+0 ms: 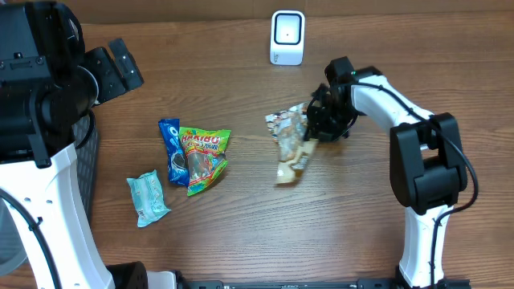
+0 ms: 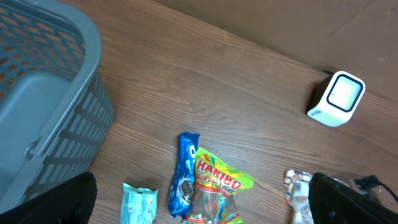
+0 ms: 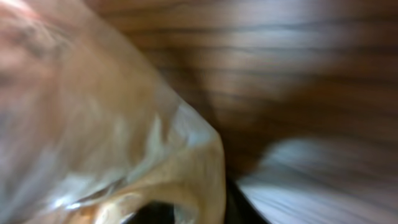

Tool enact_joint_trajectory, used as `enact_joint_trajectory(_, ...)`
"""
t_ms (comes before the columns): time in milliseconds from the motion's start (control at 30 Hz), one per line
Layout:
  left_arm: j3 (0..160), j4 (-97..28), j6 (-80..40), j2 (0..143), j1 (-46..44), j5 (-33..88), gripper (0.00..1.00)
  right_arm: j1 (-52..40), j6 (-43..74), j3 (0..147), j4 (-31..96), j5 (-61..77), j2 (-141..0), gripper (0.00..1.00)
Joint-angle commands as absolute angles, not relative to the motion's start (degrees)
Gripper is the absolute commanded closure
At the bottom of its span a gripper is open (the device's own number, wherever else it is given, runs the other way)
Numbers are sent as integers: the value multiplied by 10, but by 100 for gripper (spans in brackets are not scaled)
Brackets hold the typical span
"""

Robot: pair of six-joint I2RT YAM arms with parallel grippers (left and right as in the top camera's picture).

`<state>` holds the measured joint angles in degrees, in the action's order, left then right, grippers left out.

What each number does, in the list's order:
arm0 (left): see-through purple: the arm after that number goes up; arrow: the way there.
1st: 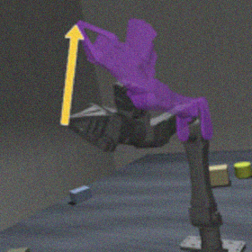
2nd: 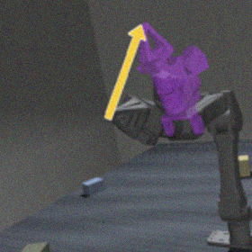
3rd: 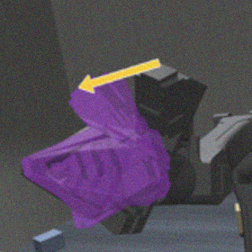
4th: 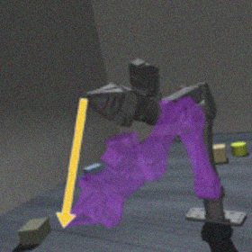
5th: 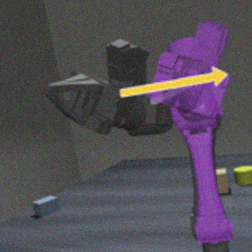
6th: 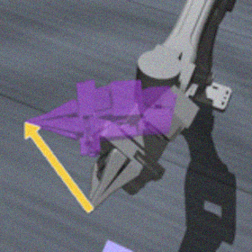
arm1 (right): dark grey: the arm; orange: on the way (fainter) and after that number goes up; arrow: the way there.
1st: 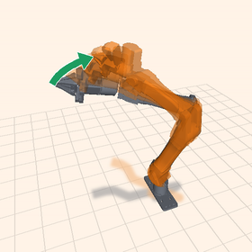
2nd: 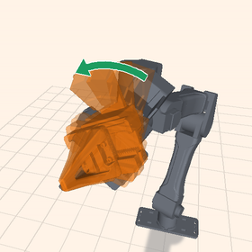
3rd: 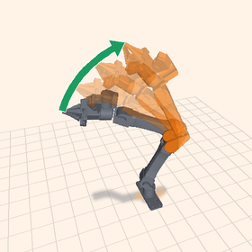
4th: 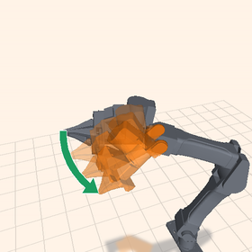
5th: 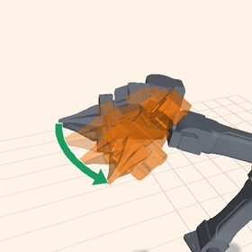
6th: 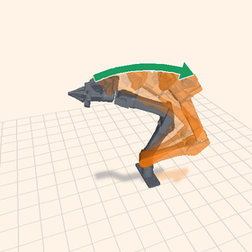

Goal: Scan the item barcode

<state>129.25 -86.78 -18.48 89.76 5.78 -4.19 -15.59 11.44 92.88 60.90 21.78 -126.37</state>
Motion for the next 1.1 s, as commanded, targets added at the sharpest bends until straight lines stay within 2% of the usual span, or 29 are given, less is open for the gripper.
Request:
enact_joint_trajectory(0,1294,-867,-193,893,60,-49,0,-152,120,972,646,9,-1242,68)
enact_joint_trajectory(67,1294,-867,-193,893,60,-49,0,-152,119,1002,676,-4,-1241,57)
enact_joint_trajectory(133,1294,-867,-193,893,60,-49,0,-152,100,1027,701,-4,-1241,34)
enact_joint_trajectory(167,1294,-867,-193,893,60,-49,0,-152,91,1041,716,-4,-1241,18)
enact_joint_trajectory(200,1294,-867,-193,893,60,-49,0,-152,89,1056,729,-6,-1241,11)
enact_joint_trajectory(267,1294,-867,-193,893,60,-49,0,-152,90,1076,742,-5,-1241,11)
enact_joint_trajectory(333,1294,-867,-193,893,60,-49,0,-152,89,1117,774,8,-1241,14)
enact_joint_trajectory(400,1294,-867,-193,893,60,-49,0,-153,78,1162,811,44,-1241,26)
enact_joint_trajectory(433,1294,-867,-193,893,60,-49,1,-153,69,1177,824,68,-1241,37)
enact_joint_trajectory(467,1294,-867,-193,893,60,-49,0,-154,55,1195,839,114,-1241,73)
enact_joint_trajectory(533,1294,-867,-193,893,60,-49,0,-157,55,1195,839,146,-1241,96)
enact_joint_trajectory(733,1294,-867,-193,894,60,-49,0,-171,55,1119,782,159,-1243,96)
enact_joint_trajectory(900,1294,-867,-193,896,60,-49,0,-170,40,1010,700,227,-1243,96)
enact_joint_trajectory(1067,1294,-867,-193,896,60,-49,0,-158,40,940,648,196,-1243,96)
